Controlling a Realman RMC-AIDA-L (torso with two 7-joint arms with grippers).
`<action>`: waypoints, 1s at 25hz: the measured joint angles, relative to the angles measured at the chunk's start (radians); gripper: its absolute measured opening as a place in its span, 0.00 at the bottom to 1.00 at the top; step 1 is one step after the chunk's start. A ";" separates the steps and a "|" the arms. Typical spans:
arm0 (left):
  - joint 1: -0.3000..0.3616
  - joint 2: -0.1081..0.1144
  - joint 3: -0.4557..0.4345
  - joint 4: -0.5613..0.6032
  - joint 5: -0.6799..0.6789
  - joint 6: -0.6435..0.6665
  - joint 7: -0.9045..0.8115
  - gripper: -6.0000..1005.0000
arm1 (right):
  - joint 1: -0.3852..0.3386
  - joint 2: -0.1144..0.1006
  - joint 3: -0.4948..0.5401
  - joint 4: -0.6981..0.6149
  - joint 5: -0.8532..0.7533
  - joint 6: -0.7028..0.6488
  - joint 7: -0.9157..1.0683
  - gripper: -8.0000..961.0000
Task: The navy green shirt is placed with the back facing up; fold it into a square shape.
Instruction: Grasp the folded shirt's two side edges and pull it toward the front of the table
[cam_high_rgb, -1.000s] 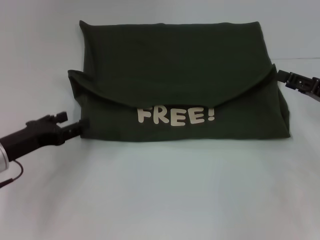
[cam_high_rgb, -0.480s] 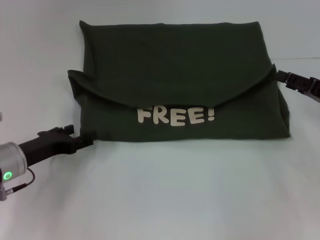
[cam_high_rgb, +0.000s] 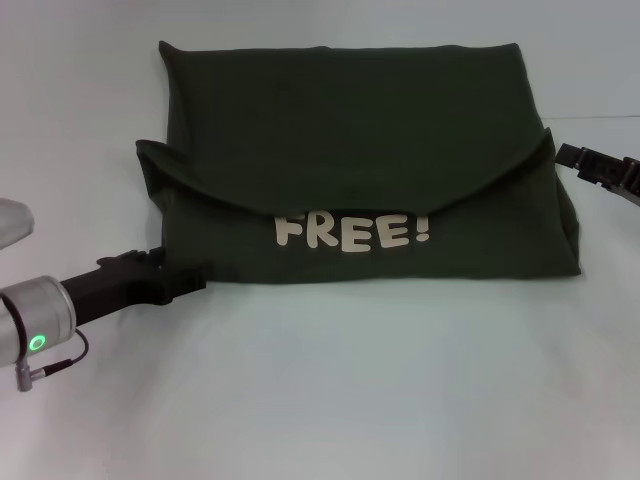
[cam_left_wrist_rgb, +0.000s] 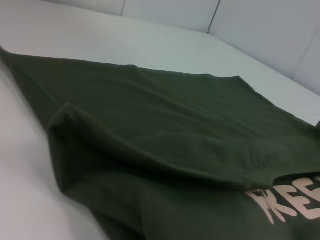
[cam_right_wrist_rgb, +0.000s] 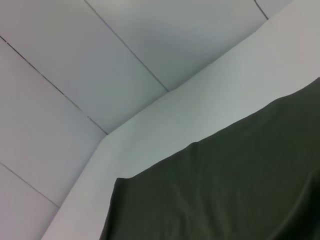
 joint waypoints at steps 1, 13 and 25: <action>0.000 0.000 0.000 0.000 0.000 0.000 0.000 0.83 | 0.000 0.000 0.000 0.000 0.000 0.001 0.000 0.72; -0.008 0.001 0.016 0.010 0.000 -0.021 -0.005 0.82 | -0.006 -0.001 0.000 0.001 0.001 0.011 -0.001 0.72; -0.010 0.002 0.030 0.012 0.024 -0.040 -0.028 0.28 | -0.009 -0.001 0.000 0.001 0.001 0.009 -0.005 0.71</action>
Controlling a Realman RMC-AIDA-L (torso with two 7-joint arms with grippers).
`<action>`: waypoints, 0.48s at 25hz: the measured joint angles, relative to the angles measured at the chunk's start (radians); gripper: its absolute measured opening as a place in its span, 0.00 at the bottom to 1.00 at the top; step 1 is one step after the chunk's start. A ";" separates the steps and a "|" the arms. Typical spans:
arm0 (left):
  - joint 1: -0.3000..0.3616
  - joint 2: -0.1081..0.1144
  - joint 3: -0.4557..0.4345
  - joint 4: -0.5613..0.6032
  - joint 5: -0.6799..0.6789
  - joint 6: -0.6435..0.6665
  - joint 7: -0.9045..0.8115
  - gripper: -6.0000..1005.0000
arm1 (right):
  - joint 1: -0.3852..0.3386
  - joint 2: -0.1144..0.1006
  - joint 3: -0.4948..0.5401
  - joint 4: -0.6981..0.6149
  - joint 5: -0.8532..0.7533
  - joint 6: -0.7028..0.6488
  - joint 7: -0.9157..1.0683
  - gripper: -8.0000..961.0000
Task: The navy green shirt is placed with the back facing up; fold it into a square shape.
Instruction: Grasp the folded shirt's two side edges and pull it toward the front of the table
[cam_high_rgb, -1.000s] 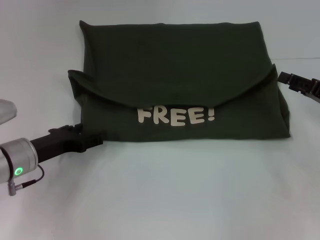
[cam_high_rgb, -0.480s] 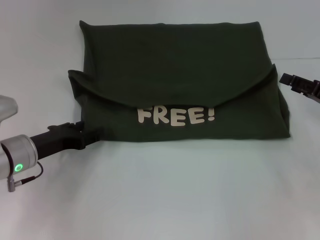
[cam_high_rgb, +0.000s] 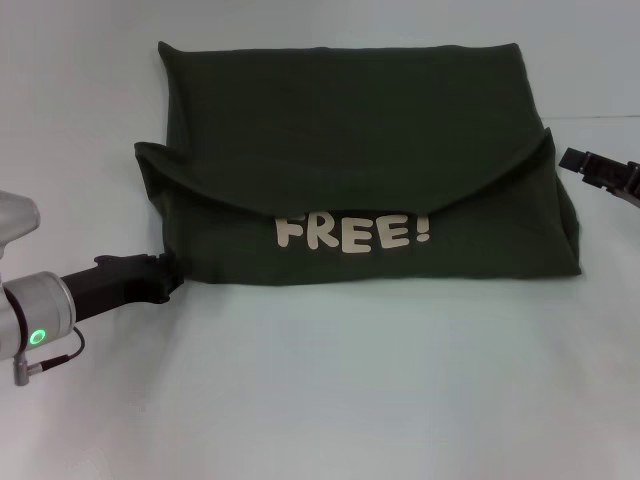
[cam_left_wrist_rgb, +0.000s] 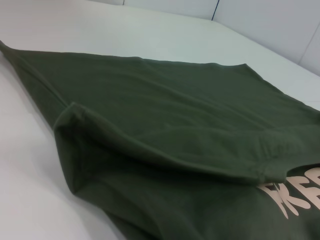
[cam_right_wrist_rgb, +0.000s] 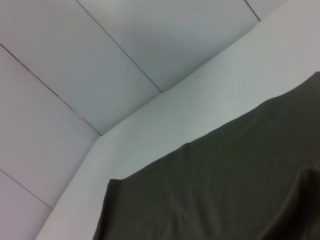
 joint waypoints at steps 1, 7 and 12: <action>0.000 0.000 0.000 0.000 0.001 -0.001 -0.001 0.23 | -0.001 0.000 0.000 0.000 0.000 0.000 0.000 0.71; -0.003 0.002 0.000 0.009 0.015 -0.006 -0.012 0.11 | -0.005 -0.003 0.000 0.000 -0.002 -0.002 -0.001 0.71; -0.007 0.004 0.000 0.012 0.025 -0.006 -0.023 0.04 | -0.008 -0.017 -0.008 0.000 -0.014 -0.004 0.007 0.71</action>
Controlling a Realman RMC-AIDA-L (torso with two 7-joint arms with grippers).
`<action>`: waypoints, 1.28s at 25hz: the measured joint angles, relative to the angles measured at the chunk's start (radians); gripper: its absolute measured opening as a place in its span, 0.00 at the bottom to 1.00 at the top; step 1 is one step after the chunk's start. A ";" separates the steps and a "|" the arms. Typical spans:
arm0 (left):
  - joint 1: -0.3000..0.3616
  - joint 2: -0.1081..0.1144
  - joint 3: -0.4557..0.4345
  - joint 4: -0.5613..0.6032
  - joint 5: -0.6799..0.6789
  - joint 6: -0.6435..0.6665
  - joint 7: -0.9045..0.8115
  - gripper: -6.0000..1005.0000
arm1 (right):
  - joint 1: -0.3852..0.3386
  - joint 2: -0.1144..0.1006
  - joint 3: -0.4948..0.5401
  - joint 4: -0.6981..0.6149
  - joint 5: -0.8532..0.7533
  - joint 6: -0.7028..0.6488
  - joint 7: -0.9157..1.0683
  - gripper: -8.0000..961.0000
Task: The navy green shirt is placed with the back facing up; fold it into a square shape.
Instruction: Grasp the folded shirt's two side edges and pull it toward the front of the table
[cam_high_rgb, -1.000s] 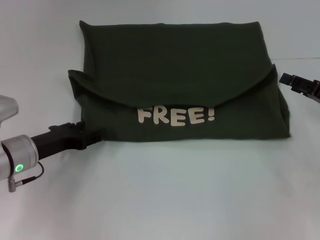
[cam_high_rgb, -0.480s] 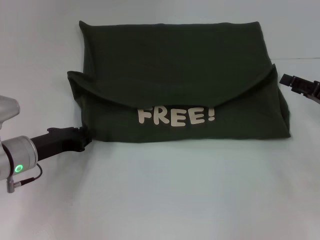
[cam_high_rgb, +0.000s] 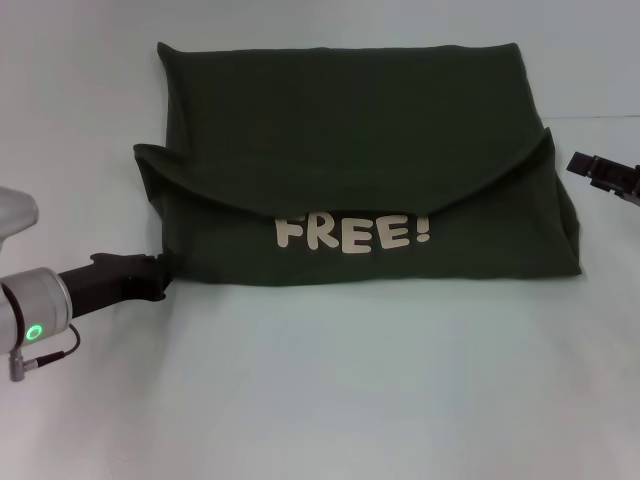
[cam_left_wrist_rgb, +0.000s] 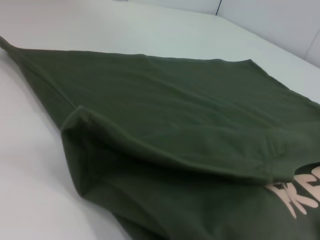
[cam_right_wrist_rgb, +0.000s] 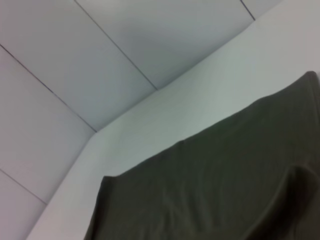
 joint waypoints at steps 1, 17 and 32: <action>0.000 0.000 0.000 0.003 0.000 0.004 -0.003 0.03 | 0.000 0.000 0.000 0.000 0.000 0.000 0.000 0.71; 0.038 0.002 -0.011 0.075 0.003 0.129 -0.038 0.01 | 0.034 -0.037 -0.012 -0.007 -0.251 0.028 0.168 0.68; 0.032 0.003 -0.011 0.071 0.002 0.120 -0.038 0.01 | 0.042 -0.003 -0.055 0.018 -0.268 0.099 0.169 0.64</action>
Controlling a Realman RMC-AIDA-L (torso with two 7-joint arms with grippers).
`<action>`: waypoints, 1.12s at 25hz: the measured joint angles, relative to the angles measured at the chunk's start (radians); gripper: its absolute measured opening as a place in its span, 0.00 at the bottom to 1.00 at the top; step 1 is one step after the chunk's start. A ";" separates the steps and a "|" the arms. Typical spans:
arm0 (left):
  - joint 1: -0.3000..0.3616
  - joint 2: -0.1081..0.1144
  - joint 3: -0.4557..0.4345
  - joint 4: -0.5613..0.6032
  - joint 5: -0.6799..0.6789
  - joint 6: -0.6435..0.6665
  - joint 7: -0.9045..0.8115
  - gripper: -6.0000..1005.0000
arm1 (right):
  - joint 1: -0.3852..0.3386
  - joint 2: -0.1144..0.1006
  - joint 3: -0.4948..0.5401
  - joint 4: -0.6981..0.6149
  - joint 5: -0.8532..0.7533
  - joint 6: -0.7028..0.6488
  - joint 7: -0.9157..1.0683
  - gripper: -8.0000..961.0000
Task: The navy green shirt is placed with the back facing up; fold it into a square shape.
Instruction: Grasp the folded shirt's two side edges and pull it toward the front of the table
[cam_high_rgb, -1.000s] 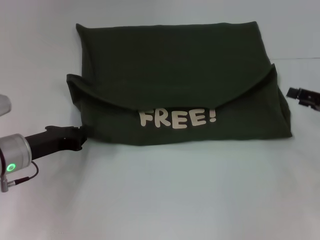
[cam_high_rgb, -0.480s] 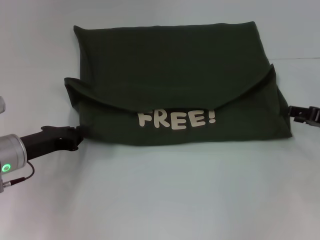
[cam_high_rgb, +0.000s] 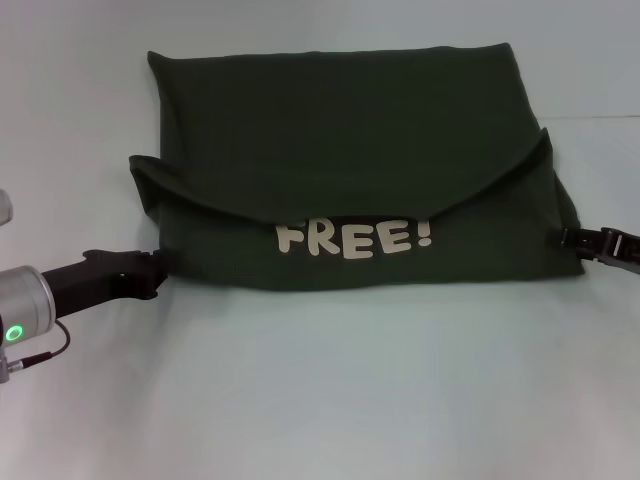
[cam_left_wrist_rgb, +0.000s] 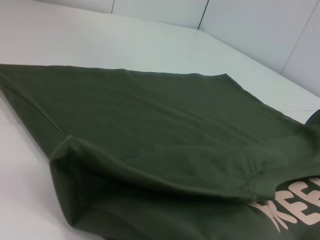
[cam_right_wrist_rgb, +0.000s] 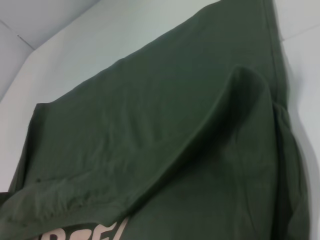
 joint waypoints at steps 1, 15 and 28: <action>0.000 0.000 0.000 0.000 0.000 -0.002 0.000 0.01 | 0.000 0.001 0.000 0.003 0.000 0.004 -0.001 0.64; -0.001 0.000 0.000 -0.002 -0.001 -0.010 0.001 0.01 | 0.010 0.003 0.001 0.047 0.003 0.029 -0.014 0.61; 0.002 0.000 0.000 0.001 -0.001 -0.009 0.000 0.01 | -0.006 0.009 0.012 0.037 0.011 -0.018 -0.053 0.21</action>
